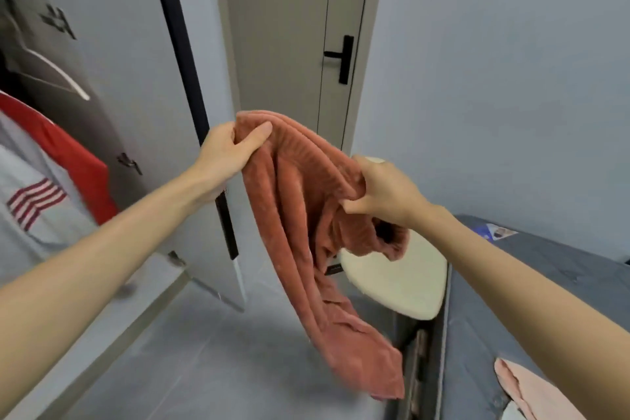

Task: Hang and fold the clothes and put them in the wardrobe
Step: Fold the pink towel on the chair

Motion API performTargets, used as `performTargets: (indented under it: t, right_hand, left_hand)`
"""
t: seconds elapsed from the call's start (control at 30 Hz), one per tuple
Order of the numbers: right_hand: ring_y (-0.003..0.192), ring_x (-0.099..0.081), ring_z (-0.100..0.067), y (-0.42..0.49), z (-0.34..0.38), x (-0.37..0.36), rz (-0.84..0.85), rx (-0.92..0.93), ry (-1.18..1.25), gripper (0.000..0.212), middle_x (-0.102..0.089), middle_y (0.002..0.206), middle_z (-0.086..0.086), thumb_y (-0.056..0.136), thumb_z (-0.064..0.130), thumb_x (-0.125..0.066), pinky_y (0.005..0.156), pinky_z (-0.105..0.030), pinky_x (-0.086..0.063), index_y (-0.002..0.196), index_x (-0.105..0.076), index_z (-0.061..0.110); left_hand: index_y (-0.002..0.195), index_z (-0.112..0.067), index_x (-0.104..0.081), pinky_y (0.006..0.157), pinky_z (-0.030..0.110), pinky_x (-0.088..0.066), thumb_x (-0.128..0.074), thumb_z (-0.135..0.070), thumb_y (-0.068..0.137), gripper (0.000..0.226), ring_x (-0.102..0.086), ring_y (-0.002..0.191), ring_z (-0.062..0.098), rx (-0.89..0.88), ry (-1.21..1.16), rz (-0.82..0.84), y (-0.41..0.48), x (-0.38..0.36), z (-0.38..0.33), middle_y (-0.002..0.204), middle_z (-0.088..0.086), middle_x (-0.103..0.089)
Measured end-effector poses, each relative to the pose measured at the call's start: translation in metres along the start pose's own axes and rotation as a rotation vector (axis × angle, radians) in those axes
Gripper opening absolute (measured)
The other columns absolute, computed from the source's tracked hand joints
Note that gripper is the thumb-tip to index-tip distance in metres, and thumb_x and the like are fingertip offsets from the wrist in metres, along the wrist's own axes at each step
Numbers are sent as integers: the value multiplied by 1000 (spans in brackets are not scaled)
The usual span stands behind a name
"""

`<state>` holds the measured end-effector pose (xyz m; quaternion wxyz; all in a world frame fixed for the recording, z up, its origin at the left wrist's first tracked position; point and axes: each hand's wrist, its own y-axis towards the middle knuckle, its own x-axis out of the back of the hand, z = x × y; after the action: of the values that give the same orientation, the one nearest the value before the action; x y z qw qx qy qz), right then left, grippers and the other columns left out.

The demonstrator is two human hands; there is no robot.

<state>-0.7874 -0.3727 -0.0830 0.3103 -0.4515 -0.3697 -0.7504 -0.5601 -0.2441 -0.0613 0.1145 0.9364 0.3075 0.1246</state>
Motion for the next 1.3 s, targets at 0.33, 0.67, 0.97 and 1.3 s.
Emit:
performTargets:
  t: [0.33, 0.67, 0.97, 1.3]
  right_hand:
    - [75, -55, -32, 40, 43, -72, 63, -145, 165, 40, -59, 80, -5, 71, 8, -56, 56, -37, -41, 96, -27, 21]
    - [72, -71, -35, 84, 53, -61, 235, -664, 617, 40, -70, 89, -19, 82, 2, -29, 72, -46, -60, 103, -60, 15]
    - [89, -62, -30, 104, 69, -57, 116, -295, 1311, 26, -63, 97, -19, 93, -8, -39, 79, -38, -51, 105, -60, 1]
    - [63, -60, 1, 100, 113, -11, 143, -29, 788, 9, -67, 69, 12, 78, 15, -77, 59, -13, -47, 77, -69, 16]
  left_hand:
    - [92, -19, -67, 66, 17, -53, -57, -36, 94, 20, -70, 80, 6, 48, -222, -77, -14, 64, -23, 81, -7, -74]
    - [86, -25, -63, 60, 0, -39, -56, -32, 95, 13, -55, 63, -19, -64, 312, -382, -28, 166, 18, 77, -19, -62]
    - [76, -16, -66, 63, 14, -48, -52, -75, 68, 61, -60, 71, 6, 251, 377, 316, -52, 170, 18, 66, -13, -68]
    - [127, -32, -51, 96, 18, -45, -49, -75, 69, 72, -59, 109, 4, 44, 59, 266, -35, 90, 31, 119, 0, -64]
